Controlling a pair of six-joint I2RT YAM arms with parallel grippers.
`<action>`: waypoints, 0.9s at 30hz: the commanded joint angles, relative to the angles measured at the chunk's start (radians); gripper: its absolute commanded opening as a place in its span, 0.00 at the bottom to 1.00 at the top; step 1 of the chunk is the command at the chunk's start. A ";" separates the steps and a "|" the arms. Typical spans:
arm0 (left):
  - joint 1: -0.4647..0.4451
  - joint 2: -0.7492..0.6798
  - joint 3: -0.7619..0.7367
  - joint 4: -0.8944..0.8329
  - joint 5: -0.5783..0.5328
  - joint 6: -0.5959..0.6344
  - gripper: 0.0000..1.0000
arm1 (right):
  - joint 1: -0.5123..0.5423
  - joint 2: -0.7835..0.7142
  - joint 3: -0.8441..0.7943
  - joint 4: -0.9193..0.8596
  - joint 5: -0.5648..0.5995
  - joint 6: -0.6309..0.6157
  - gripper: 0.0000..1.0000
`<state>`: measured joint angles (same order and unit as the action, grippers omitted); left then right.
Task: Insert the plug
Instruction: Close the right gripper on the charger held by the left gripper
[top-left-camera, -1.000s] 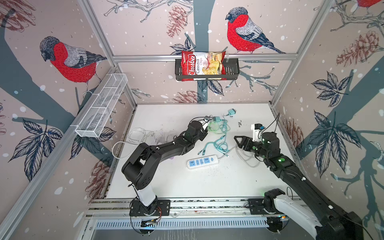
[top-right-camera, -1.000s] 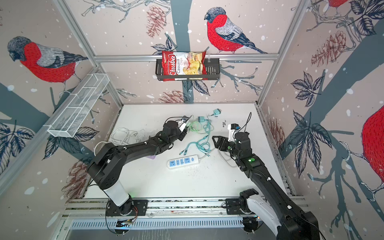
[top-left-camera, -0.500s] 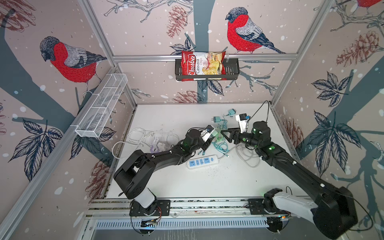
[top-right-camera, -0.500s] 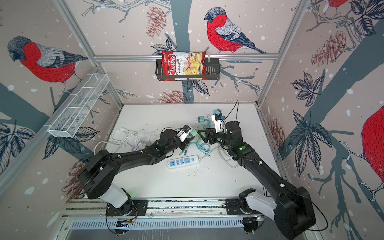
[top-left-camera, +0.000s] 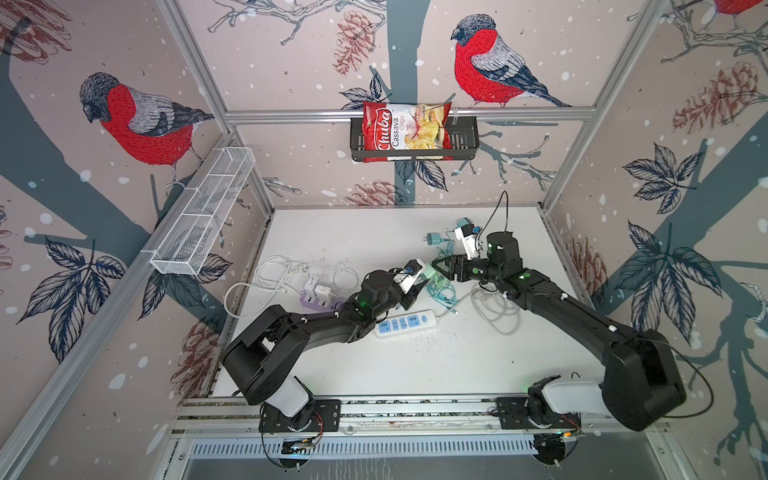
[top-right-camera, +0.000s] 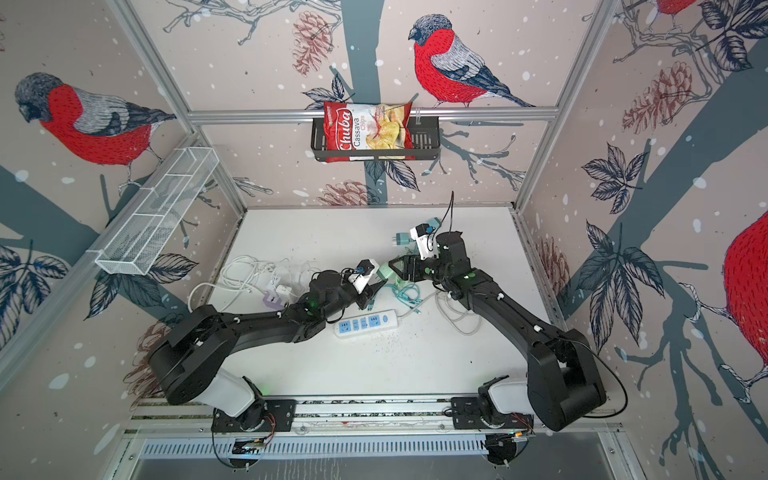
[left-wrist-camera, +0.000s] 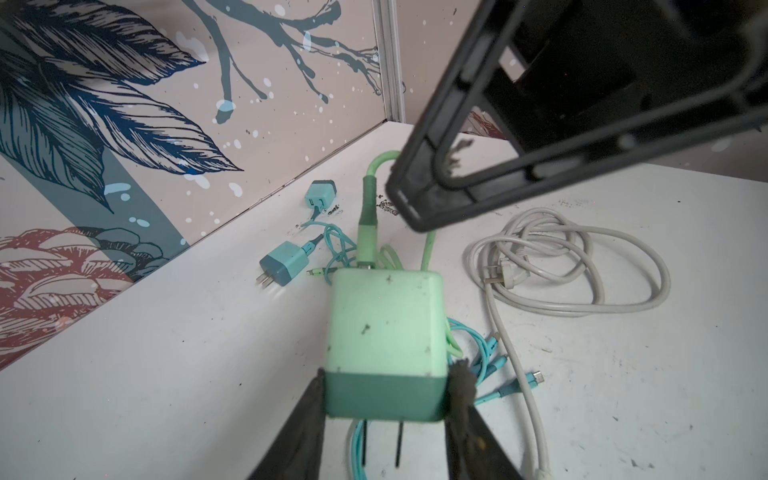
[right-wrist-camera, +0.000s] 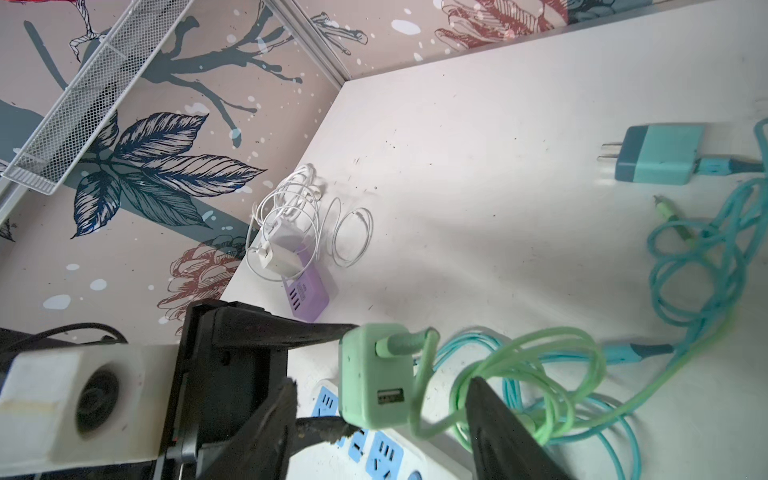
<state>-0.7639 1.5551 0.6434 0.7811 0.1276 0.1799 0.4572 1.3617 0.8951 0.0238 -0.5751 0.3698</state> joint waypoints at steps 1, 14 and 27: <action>-0.002 0.003 -0.010 0.128 0.001 0.023 0.18 | -0.002 0.019 0.020 -0.015 -0.068 0.007 0.63; -0.003 -0.002 -0.021 0.136 -0.014 0.048 0.16 | -0.003 0.097 0.073 -0.075 -0.145 -0.027 0.48; -0.003 0.005 -0.015 0.132 -0.013 0.063 0.15 | -0.002 0.103 0.064 -0.066 -0.220 -0.040 0.43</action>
<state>-0.7658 1.5581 0.6231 0.8516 0.1074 0.2359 0.4545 1.4609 0.9607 -0.0608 -0.7425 0.3428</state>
